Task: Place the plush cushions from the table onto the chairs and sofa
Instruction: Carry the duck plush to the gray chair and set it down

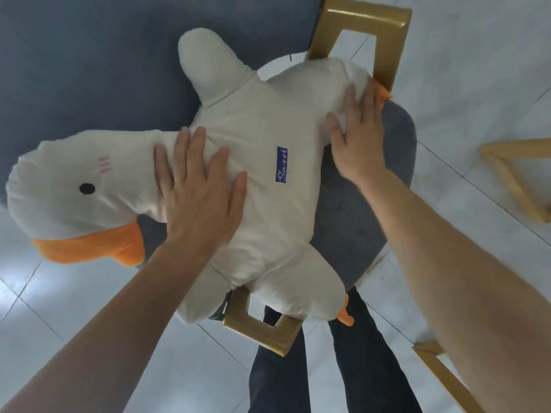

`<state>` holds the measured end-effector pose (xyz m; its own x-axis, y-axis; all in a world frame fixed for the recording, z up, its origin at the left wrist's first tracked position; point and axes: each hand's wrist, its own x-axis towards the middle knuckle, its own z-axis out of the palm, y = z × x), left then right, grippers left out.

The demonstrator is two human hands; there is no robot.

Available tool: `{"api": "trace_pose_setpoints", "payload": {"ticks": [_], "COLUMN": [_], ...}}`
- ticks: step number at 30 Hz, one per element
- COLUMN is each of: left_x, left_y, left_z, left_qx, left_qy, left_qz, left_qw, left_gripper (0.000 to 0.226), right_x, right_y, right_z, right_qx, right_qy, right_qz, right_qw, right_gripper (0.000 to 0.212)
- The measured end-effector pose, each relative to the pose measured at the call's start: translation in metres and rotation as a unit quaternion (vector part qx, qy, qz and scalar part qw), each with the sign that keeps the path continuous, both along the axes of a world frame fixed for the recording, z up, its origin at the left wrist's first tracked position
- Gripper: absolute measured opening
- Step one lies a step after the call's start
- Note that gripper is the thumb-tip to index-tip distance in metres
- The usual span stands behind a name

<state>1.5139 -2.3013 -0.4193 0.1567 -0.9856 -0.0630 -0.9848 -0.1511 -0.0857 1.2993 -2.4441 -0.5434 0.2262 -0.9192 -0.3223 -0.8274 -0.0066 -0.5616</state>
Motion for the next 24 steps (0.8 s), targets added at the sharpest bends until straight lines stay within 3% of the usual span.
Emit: {"api": "trace_pose_setpoints", "payload": {"ticks": [2, 4, 7, 11, 15, 18, 21, 24], "left_x": [-0.004, 0.000, 0.026, 0.039, 0.001, -0.031, -0.030, -0.006], "left_y": [-0.032, -0.072, -0.125, -0.127, -0.078, 0.005, 0.100, 0.149], "left_z": [0.005, 0.005, 0.004, 0.005, 0.013, 0.015, 0.004, 0.002], "left_qx": [-0.023, 0.021, 0.126, 0.146, 0.088, 0.075, 0.146, 0.156], "left_qy": [-0.021, -0.063, -0.158, -0.162, -0.052, 0.011, -0.006, -0.013], "left_qz": [-0.084, -0.164, -0.162, -0.152, -0.061, -0.110, -0.165, -0.164], "left_qw": [0.996, 0.984, 0.966, 0.964, 0.993, 0.991, 0.976, 0.974], "left_gripper": [0.045, 0.054, 0.076, 0.082, 0.065, 0.057, 0.063, 0.064], "right_x": [0.020, 0.038, 0.050, 0.023, 0.003, 0.010, 0.004, -0.023], "right_y": [0.036, 0.082, 0.151, 0.210, 0.231, 0.241, 0.264, 0.281], "right_z": [0.021, 0.040, 0.046, 0.022, 0.021, 0.036, 0.034, 0.021], "right_qx": [-0.004, 0.017, 0.022, 0.017, 0.083, 0.078, 0.067, 0.084], "right_qy": [-0.071, -0.107, -0.099, -0.053, -0.049, -0.053, -0.018, 0.010], "right_qz": [-0.020, 0.040, 0.146, 0.165, 0.134, 0.090, 0.116, 0.156], "right_qw": [0.997, 0.993, 0.984, 0.985, 0.986, 0.991, 0.991, 0.984], "right_gripper": [0.083, 0.084, 0.089, 0.090, 0.088, 0.089, 0.089, 0.090]}}
